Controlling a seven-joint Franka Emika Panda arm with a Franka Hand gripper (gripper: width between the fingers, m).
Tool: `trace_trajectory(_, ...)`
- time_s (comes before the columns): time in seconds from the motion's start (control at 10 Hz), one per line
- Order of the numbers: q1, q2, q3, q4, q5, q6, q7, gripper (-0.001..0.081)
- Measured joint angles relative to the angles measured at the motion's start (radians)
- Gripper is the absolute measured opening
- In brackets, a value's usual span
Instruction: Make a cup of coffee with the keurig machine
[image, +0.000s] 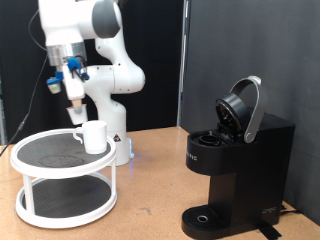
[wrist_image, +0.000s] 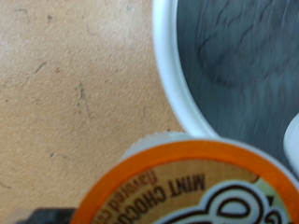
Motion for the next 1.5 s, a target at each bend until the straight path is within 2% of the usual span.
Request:
trace_trajectory(0.1, 0.003, 0.007, 0.012, 0.015, 0.005, -0.016, 0.039, 0.0385)
trace_trajectory(0.3, 0.006, 0.007, 0.007, 0.012, 0.029, -0.009, 0.016, 0.0385)
trace_trajectory(0.6, 0.063, 0.008, 0.011, 0.053, 0.202, -0.006, 0.004, 0.0385)
trace_trajectory(0.9, 0.116, 0.012, 0.04, 0.106, 0.293, -0.03, 0.037, 0.0385)
trace_trajectory(1.1, 0.118, 0.035, 0.083, 0.135, 0.289, -0.025, 0.125, 0.0385)
trace_trajectory(1.3, 0.121, 0.035, 0.08, 0.133, 0.316, -0.034, 0.098, 0.0385)
trace_trajectory(1.5, 0.14, 0.04, 0.08, 0.145, 0.405, -0.065, 0.061, 0.0385)
